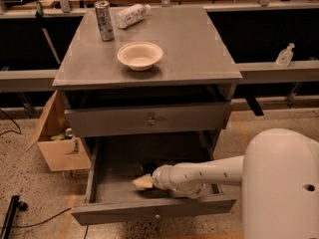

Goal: Pick sponge from middle drawer and place on counter

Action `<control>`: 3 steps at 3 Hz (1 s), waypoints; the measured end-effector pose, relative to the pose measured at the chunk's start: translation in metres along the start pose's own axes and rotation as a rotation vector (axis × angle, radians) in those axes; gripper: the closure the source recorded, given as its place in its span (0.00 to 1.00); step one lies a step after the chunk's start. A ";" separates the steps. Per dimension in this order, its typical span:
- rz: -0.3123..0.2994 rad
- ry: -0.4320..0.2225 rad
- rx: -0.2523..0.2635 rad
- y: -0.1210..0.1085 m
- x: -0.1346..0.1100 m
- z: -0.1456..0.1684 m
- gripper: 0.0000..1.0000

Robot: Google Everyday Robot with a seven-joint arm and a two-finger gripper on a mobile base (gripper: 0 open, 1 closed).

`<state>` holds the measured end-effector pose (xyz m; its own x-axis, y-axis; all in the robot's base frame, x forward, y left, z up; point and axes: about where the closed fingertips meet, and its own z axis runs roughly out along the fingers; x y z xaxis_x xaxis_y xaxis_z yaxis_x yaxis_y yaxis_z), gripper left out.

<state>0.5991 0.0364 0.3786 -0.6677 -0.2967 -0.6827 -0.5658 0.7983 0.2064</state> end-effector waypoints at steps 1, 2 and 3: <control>-0.024 0.035 -0.013 0.005 0.007 0.009 0.37; -0.058 0.072 -0.030 0.018 0.013 0.016 0.60; -0.063 0.075 -0.031 0.020 0.013 0.016 0.83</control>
Offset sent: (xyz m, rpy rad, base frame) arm -0.0208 0.0310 -0.0243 -0.0839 0.0558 0.1286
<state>0.5868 0.0563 0.3623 -0.6639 -0.3853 -0.6409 -0.6220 0.7603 0.1872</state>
